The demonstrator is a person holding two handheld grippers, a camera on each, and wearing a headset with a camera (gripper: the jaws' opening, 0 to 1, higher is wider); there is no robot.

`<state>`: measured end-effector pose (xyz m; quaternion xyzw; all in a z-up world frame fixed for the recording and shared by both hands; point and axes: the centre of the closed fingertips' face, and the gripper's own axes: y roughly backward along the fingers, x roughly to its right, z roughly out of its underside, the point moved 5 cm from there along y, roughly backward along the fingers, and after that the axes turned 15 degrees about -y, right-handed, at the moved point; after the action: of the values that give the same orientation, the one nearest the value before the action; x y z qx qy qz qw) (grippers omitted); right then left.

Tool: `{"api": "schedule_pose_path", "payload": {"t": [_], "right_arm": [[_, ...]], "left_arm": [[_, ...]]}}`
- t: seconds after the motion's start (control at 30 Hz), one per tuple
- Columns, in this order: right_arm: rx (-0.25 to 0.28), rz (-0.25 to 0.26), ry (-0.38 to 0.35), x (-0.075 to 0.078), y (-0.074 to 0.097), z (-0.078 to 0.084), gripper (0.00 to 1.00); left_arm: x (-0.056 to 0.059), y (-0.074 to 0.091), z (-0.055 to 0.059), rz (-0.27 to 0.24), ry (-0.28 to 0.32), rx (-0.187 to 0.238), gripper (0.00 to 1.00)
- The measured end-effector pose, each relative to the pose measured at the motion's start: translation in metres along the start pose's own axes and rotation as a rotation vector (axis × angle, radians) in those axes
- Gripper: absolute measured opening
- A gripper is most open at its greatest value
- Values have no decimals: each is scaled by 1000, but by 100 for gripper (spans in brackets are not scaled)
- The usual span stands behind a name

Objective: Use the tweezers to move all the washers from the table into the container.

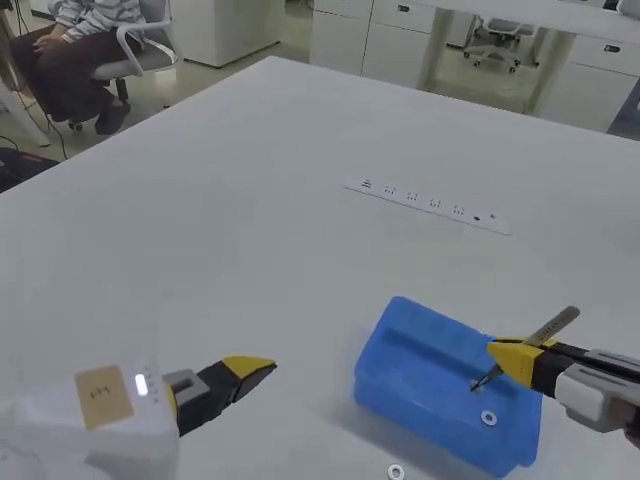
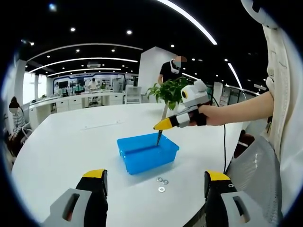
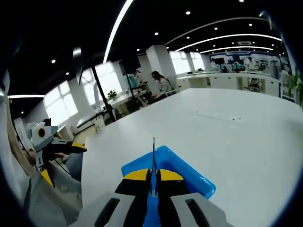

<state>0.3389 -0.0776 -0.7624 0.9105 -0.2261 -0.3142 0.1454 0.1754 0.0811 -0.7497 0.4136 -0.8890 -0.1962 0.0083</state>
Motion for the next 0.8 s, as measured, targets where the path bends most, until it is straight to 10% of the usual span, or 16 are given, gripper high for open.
{"api": "schedule_pose_path", "payload": {"t": [0.8], "right_arm": [[-61, 48, -1, 23, -21, 18, 3]], "left_arm": [[-1, 0, 0, 1, 0, -4, 85]]}}
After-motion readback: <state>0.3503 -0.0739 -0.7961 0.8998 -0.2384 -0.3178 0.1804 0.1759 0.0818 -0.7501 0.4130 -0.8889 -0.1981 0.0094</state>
